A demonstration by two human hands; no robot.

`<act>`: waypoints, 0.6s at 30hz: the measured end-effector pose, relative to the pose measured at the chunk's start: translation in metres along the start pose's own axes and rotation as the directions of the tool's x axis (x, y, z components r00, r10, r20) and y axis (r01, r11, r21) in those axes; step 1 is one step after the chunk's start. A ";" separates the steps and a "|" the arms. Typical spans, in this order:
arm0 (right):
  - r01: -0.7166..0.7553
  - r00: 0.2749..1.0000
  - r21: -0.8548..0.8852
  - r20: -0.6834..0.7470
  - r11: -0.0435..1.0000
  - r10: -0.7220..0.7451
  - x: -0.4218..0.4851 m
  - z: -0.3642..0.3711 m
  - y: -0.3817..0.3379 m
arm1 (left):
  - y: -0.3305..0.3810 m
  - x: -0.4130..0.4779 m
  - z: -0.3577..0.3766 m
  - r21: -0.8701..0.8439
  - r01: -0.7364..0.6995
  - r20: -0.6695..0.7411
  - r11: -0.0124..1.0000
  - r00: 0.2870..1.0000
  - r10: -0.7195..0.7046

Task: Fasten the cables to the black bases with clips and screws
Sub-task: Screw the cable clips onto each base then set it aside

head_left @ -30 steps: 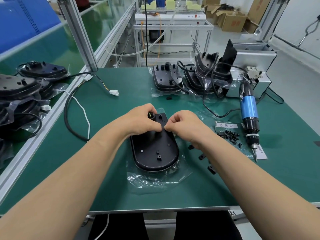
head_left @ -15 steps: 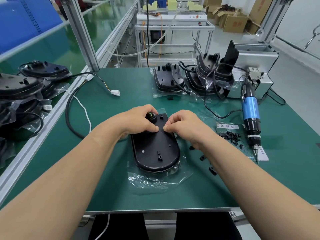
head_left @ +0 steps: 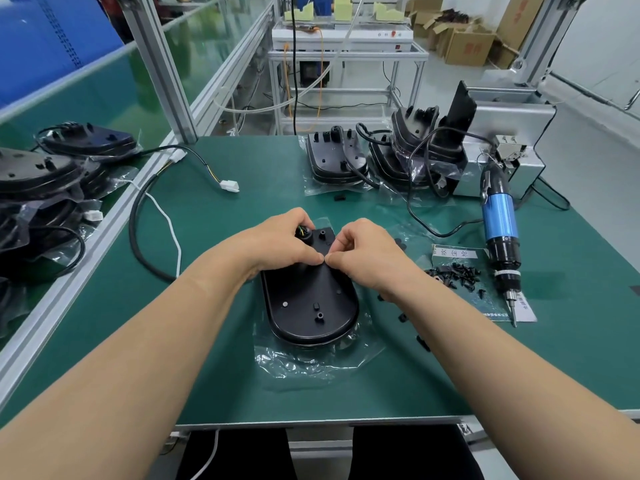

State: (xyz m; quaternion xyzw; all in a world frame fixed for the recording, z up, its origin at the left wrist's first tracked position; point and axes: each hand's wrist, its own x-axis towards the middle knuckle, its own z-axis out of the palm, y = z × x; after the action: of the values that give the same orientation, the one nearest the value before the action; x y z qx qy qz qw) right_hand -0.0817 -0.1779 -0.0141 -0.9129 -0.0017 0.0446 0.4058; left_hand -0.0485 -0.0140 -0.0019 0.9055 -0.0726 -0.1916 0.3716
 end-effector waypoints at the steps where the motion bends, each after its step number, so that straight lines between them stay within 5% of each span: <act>1: -0.001 1.000 0.011 -0.002 1.000 0.001 0.000 0.001 0.001 | 0.000 0.000 0.001 -0.010 0.000 -0.008 1.000 1.000 0.000; 10: -0.098 0.995 0.426 0.009 0.900 0.104 -0.003 0.006 0.019 | -0.003 -0.001 -0.004 0.019 -0.019 0.025 1.000 1.000 0.019; 18: -0.205 0.977 0.508 0.057 0.837 0.205 0.002 0.017 0.013 | -0.005 0.001 -0.008 0.003 -0.019 0.046 1.000 0.999 0.019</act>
State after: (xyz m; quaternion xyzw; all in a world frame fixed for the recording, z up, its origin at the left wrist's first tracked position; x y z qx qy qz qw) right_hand -0.0816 -0.1740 -0.0347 -0.7674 0.1077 0.0866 0.6260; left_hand -0.0445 -0.0052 -0.0003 0.9007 -0.0900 -0.2089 0.3702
